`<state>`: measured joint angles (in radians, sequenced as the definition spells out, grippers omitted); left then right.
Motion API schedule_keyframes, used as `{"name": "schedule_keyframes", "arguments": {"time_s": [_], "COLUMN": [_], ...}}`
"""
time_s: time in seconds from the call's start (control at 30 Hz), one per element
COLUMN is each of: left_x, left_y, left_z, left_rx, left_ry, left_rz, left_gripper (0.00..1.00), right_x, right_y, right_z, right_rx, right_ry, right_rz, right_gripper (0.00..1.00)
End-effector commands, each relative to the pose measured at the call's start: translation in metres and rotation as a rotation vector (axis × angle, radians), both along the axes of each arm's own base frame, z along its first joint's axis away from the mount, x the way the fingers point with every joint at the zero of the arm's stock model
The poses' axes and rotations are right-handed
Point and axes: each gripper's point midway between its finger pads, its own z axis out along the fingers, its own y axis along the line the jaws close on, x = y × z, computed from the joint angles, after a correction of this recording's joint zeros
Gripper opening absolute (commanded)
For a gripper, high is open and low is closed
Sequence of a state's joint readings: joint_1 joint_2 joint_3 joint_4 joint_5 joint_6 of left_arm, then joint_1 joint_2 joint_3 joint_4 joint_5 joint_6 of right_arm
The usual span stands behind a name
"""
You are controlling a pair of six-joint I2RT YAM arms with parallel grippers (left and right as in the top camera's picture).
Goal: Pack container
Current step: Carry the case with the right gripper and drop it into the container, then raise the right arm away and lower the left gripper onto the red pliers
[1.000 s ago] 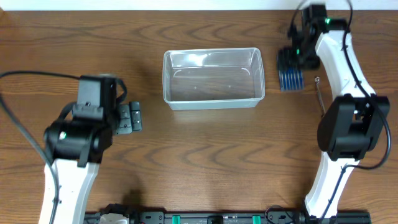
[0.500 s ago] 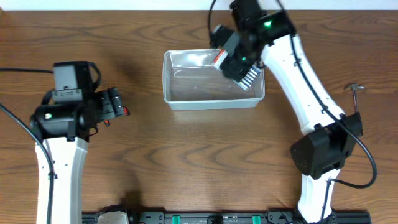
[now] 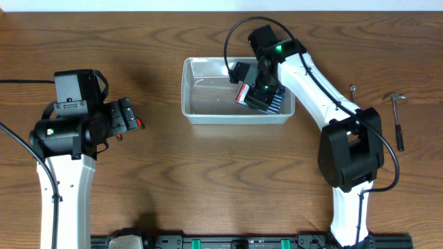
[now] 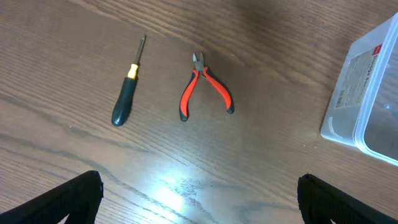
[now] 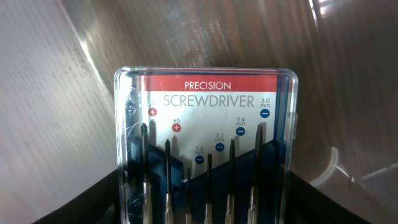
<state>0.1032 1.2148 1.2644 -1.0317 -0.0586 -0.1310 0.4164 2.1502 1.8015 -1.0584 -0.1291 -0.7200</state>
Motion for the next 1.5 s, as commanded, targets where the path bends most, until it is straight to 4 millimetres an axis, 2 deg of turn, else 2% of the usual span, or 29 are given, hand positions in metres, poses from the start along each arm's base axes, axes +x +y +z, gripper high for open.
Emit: {"name": "schedule_keyframes", "arguments": {"time_s": [0.0, 0.13, 0.2, 0.23, 0.27, 0.3, 0.33, 0.57, 0.67, 0.77, 0.83, 0.9, 1.0, 1.07, 1.13, 1.2, 1.33, 1.47], "left_x": [0.002, 0.002, 0.002, 0.002, 0.002, 0.003, 0.003, 0.002, 0.002, -0.003, -0.012, -0.025, -0.039, -0.039, -0.030, -0.015, 0.019, 0.052], "left_y": [0.001, 0.001, 0.001, 0.001, 0.001, 0.001, 0.001, 0.001, 0.000, -0.002, -0.005, -0.011, -0.018, -0.018, -0.018, -0.017, -0.014, -0.013], "left_z": [0.012, 0.012, 0.012, 0.012, 0.012, 0.012, 0.012, 0.012, 0.015, 0.022, 0.031, 0.045, 0.072, 0.082, 0.080, 0.065, 0.015, -0.043], "left_rx": [-0.001, -0.001, -0.001, 0.000, 0.000, 0.002, 0.005, 0.011, 0.016, 0.028, 0.029, 0.025, -0.016, -0.068, -0.104, -0.122, -0.143, -0.178], "left_ry": [-0.034, -0.034, -0.034, -0.034, -0.035, -0.037, -0.037, -0.034, -0.041, -0.059, -0.062, -0.054, -0.060, -0.064, -0.041, 0.004, 0.168, 0.302], "left_rz": [0.000, 0.000, 0.000, 0.000, -0.001, -0.004, -0.010, -0.020, -0.028, -0.050, -0.061, -0.075, -0.019, 0.075, 0.143, 0.181, 0.261, 0.316], "left_gripper": [0.98, 0.98, 0.98, 0.98, 0.98, 0.98, 0.98, 0.98, 0.98, 0.98, 0.98, 0.98, 0.98, 0.98, 0.98, 0.98, 0.98, 0.98], "right_x": [-0.006, -0.005, -0.002, 0.000, 0.002, 0.007, 0.010, 0.030, 0.037, 0.055, 0.067, 0.076, 0.076, 0.071, 0.063, 0.055, 0.042, 0.036], "right_y": [0.005, 0.006, 0.007, 0.008, 0.009, 0.011, 0.013, 0.022, 0.025, 0.025, 0.013, -0.011, -0.049, -0.072, -0.092, -0.107, -0.134, -0.141], "right_z": [-0.009, -0.009, -0.009, -0.008, -0.008, -0.006, -0.004, 0.030, 0.060, 0.110, 0.152, 0.196, 0.246, 0.263, 0.270, 0.265, 0.246, 0.233], "right_rx": [0.016, 0.018, 0.022, 0.028, 0.032, 0.041, 0.048, 0.088, 0.109, 0.172, 0.212, 0.246, 0.318, 0.350, 0.370, 0.362, 0.301, 0.265], "right_ry": [0.022, 0.015, 0.007, -0.003, -0.011, -0.027, -0.038, -0.107, -0.138, -0.212, -0.281, -0.353, -0.402, -0.400, -0.366, -0.318, -0.228, -0.183], "right_rz": [0.028, 0.028, 0.024, 0.019, 0.011, 0.001, -0.010, -0.039, -0.063, -0.174, -0.305, -0.474, -0.668, -0.757, -0.811, -0.842, -0.906, -0.917], "right_gripper": [0.06, 0.09, 0.21, 0.34, 0.53, 0.95, 0.99, 0.99, 0.99, 0.99, 0.99, 0.99, 0.99, 0.99, 0.99, 0.99, 0.99, 0.99]}}
